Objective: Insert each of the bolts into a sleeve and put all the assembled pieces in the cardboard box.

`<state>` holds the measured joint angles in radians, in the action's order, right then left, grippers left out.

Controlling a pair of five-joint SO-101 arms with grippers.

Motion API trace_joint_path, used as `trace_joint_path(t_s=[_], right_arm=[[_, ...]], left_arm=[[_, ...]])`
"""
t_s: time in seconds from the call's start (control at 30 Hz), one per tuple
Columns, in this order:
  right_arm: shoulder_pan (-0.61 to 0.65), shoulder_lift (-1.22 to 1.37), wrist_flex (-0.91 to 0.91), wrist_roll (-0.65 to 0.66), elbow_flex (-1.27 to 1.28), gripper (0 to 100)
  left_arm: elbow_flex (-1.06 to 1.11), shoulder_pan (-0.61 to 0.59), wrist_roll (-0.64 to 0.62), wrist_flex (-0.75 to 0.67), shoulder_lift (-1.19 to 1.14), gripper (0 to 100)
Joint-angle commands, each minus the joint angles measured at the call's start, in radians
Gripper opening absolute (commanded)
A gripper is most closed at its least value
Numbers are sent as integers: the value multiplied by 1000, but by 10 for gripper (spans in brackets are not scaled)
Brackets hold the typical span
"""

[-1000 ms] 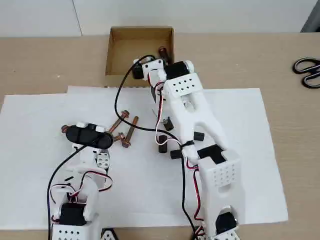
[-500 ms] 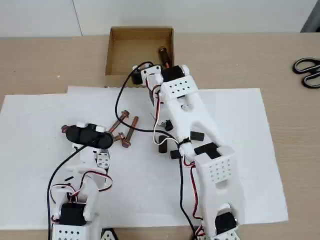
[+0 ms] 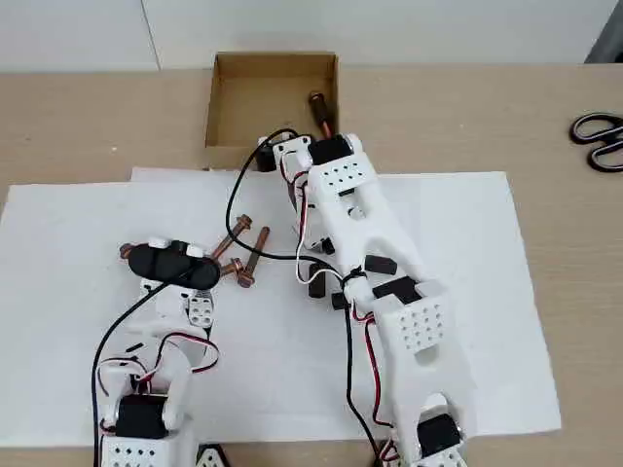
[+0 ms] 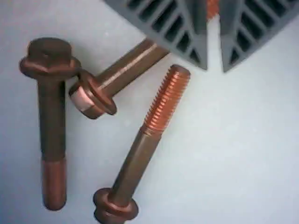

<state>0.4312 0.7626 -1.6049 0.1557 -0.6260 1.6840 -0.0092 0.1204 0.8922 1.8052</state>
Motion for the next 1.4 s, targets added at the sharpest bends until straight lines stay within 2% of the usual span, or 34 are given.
trace_joint_path(t_s=[0.0,0.13,0.43,0.6,0.77,0.9,1.17,1.37], right_arm=[[15,2,16,-3,-2,3],[13,-28,1,0,-6,3],[10,-335,-77,60,2,2],[-51,-464,-77,74,57,2],[-127,-535,-76,86,183,2],[-189,-576,-70,78,267,3],[-234,-636,-68,77,377,3],[-239,-737,-68,77,456,3]], left_arm=[[-4,-2,3,3,11,7],[-4,-2,3,3,11,7],[-13,0,-20,23,11,24],[-223,-29,-86,164,9,93],[-386,-34,11,242,-14,93],[-553,-35,32,244,-175,92],[-975,-37,37,250,-766,6],[-1087,-127,34,164,-1010,6]])
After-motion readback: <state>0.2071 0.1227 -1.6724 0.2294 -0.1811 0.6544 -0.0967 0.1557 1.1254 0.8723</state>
